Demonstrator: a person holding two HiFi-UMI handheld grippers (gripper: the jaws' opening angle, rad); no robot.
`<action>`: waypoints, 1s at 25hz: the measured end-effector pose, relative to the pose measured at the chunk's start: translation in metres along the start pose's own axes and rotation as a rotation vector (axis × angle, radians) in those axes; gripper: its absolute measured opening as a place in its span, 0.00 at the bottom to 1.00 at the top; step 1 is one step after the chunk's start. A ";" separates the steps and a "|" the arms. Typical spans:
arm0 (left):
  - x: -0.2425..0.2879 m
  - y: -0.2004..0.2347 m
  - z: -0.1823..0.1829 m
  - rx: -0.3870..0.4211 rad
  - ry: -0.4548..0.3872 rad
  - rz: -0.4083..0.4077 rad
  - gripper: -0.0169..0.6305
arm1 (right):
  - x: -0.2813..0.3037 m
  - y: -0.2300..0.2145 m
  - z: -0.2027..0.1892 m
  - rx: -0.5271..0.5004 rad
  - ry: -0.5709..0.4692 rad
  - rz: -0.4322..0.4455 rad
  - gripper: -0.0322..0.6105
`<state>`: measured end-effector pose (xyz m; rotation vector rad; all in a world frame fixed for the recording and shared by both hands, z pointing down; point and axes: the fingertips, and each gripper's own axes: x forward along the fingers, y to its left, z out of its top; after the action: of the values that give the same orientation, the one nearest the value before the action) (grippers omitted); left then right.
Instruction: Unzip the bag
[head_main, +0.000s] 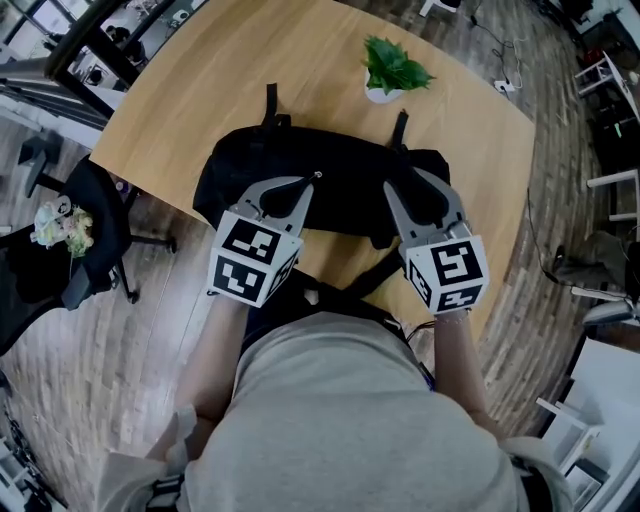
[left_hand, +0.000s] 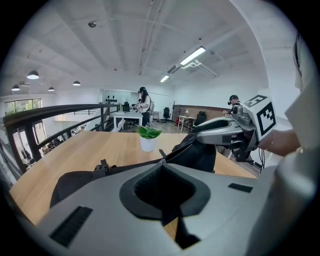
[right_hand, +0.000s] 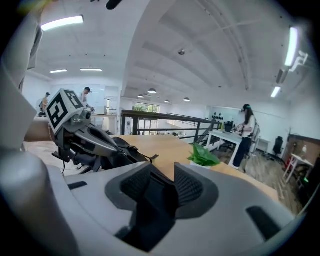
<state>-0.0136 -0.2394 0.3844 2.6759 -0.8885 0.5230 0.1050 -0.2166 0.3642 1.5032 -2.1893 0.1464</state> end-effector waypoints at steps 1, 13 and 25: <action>0.000 0.000 0.000 -0.001 -0.001 0.000 0.06 | 0.004 0.007 0.004 -0.018 0.000 0.028 0.27; -0.004 -0.004 0.001 -0.005 -0.018 0.007 0.05 | 0.049 0.077 0.013 -0.313 0.109 0.264 0.37; -0.010 -0.008 -0.006 -0.042 -0.035 0.021 0.05 | 0.065 0.095 -0.005 -0.549 0.199 0.287 0.19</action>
<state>-0.0174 -0.2258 0.3844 2.6481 -0.9280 0.4580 0.0021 -0.2328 0.4139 0.8367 -2.0471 -0.1918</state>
